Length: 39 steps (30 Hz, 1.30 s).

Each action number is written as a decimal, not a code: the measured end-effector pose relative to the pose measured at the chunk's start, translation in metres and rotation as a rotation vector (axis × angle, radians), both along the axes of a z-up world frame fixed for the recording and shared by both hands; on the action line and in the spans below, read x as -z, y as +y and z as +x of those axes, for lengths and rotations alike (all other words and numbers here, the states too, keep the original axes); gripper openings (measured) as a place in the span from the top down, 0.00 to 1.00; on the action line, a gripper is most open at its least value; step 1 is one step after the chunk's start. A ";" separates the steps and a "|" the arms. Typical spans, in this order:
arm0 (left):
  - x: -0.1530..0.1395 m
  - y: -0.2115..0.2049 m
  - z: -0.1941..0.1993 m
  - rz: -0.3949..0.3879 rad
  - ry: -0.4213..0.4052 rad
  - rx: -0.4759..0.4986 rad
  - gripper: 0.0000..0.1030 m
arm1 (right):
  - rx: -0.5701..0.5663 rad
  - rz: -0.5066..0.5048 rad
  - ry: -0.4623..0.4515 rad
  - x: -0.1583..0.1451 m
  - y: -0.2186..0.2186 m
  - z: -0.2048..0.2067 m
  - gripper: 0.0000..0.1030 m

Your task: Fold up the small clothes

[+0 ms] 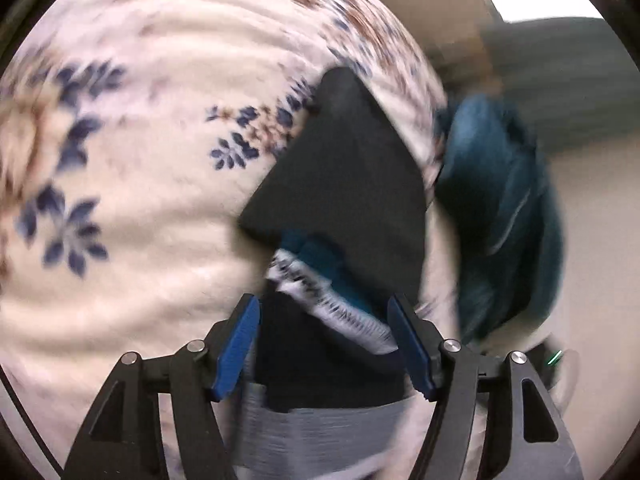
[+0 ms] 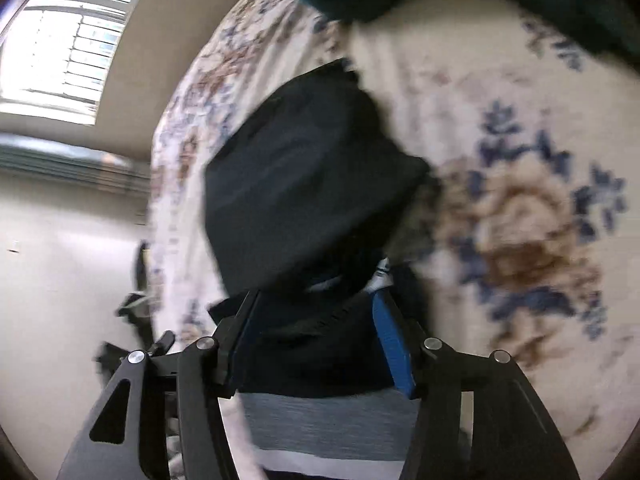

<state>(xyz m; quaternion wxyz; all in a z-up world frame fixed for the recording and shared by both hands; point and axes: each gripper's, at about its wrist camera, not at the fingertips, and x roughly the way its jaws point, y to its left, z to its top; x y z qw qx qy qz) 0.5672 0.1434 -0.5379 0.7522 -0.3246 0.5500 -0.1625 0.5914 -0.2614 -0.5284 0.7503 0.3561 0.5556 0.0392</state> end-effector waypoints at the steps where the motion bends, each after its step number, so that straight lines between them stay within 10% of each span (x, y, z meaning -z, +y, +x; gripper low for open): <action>1: 0.004 -0.009 0.004 0.060 0.003 0.045 0.37 | -0.011 -0.017 0.019 0.006 0.000 -0.001 0.43; 4: 0.017 -0.038 0.014 0.210 0.007 0.171 0.40 | -0.064 -0.056 0.071 0.030 0.008 -0.001 0.43; 7: 0.019 -0.049 0.017 0.248 -0.041 0.206 0.94 | -0.128 -0.130 0.133 0.053 0.025 0.006 0.44; 10: 0.012 -0.048 0.019 0.224 -0.095 0.202 0.94 | -0.160 -0.233 0.116 0.054 0.040 0.006 0.89; 14: 0.025 -0.042 0.030 0.195 -0.062 0.190 0.94 | -0.148 -0.299 0.072 0.045 0.044 -0.001 0.92; 17: 0.051 -0.034 0.043 0.191 0.073 0.185 0.83 | -0.143 -0.307 0.122 0.044 0.042 -0.004 0.92; 19: 0.052 -0.017 0.039 0.144 0.105 0.136 0.54 | -0.139 -0.296 0.159 0.046 0.039 -0.001 0.87; 22: 0.040 0.014 0.008 -0.007 0.089 0.056 0.26 | -0.130 -0.118 0.186 0.051 0.025 -0.002 0.51; 24: 0.039 0.026 -0.022 -0.095 0.117 0.037 0.26 | -0.129 -0.040 0.158 0.050 0.015 -0.015 0.34; 34: 0.028 0.027 -0.231 -0.143 0.152 -0.212 0.18 | -0.261 0.014 0.225 0.077 -0.007 -0.107 0.19; 39: 0.065 -0.016 -0.250 -0.298 0.192 -0.347 0.17 | -0.276 0.050 0.221 0.092 -0.017 -0.086 0.14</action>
